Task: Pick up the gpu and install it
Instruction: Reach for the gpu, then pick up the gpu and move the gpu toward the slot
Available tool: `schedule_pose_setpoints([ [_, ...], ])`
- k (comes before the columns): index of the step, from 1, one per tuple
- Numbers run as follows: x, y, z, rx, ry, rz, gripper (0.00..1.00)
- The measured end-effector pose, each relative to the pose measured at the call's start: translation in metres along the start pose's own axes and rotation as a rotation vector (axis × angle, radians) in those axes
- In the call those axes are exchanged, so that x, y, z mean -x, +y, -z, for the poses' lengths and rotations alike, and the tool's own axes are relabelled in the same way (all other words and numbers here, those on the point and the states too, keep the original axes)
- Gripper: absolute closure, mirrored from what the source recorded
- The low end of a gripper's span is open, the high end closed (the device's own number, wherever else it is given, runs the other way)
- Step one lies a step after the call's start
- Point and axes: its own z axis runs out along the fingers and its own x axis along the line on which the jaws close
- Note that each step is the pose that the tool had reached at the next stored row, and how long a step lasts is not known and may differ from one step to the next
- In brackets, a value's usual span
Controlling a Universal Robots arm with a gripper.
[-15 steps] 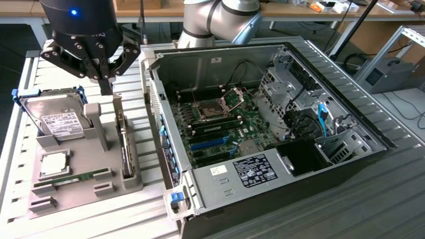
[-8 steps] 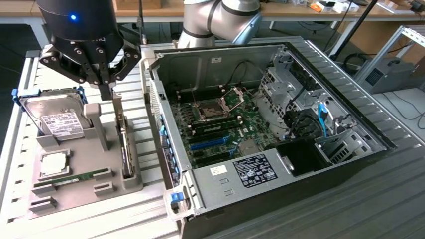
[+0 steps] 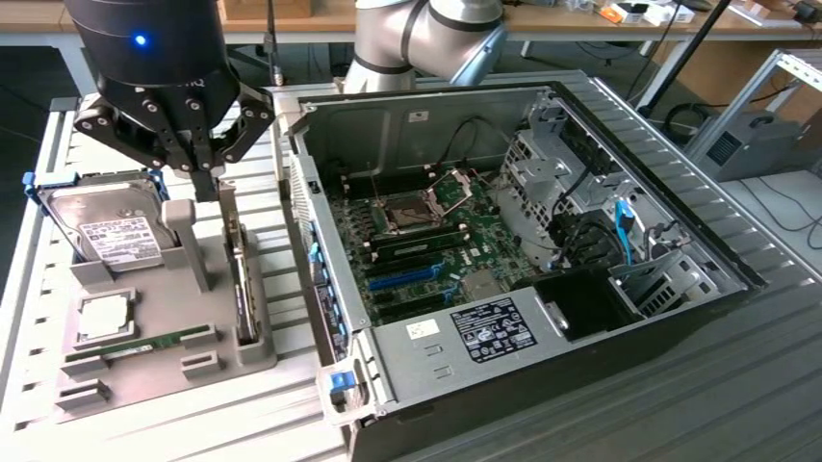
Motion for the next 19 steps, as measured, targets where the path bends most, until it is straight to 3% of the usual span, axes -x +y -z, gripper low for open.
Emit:
schedule_pose_setpoints([
  [14,0.0,-0.0001,0.0,-0.0001,0.0,0.0,0.89],
  [16,0.0,-0.0001,0.0,0.0,0.0,0.0,0.76],
  [17,0.0,-0.0001,0.0,-0.0001,0.0,0.0,0.58],
  [18,0.0,-0.0001,0.0,0.0,0.0,0.0,0.58],
  [19,0.0,-0.0001,0.0,0.0,0.0,0.0,0.52],
])
